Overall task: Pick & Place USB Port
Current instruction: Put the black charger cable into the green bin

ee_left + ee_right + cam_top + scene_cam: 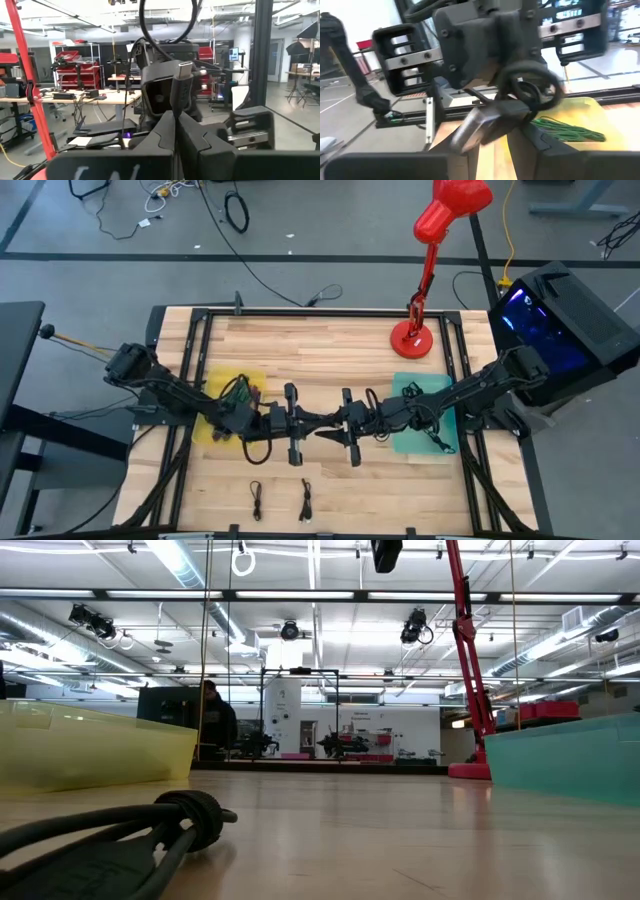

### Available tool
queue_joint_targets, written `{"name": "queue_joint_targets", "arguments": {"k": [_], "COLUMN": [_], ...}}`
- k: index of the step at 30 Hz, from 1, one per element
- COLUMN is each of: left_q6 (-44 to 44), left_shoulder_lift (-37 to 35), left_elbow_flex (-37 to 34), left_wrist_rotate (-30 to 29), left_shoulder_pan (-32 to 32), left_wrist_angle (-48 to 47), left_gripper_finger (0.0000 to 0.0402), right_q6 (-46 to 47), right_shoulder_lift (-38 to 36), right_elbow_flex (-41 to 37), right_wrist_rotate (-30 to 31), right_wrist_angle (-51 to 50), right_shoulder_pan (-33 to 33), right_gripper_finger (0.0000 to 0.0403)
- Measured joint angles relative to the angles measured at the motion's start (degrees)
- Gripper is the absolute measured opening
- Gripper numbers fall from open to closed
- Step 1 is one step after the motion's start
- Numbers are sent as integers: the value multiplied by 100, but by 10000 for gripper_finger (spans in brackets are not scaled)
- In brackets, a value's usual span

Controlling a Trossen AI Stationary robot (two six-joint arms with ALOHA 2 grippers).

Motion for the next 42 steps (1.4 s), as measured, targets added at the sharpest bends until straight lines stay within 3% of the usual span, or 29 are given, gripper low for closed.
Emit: {"name": "queue_joint_targets", "arguments": {"k": [7, 12, 19, 31, 42], "left_q6": [22, -13, -24, 55, 81], "left_shoulder_lift": [-148, -245, -258, -413, -446], "left_elbow_flex": [-12, -11, -9, -9, -4], "left_wrist_rotate": [-91, -137, -273, -231, -190], "left_shoulder_pan": [-35, -44, -35, -51, -67], "left_wrist_angle": [-170, -428, -658, -691, -687], "left_gripper_finger": [5, 5, 5, 5, 5], "right_q6": [109, -62, -236, -451, -442], "right_shoulder_lift": [-7, -11, -60, -168, -343], "right_elbow_flex": [2, 2, 2, 4, 13], "right_wrist_rotate": [275, 242, -247, -83, -939], "right_wrist_angle": [-698, -595, -332, -453, -271], "right_shoulder_pan": [-181, -191, -182, -385, -424], "right_gripper_finger": [99, 99, 99, 99, 106]}}
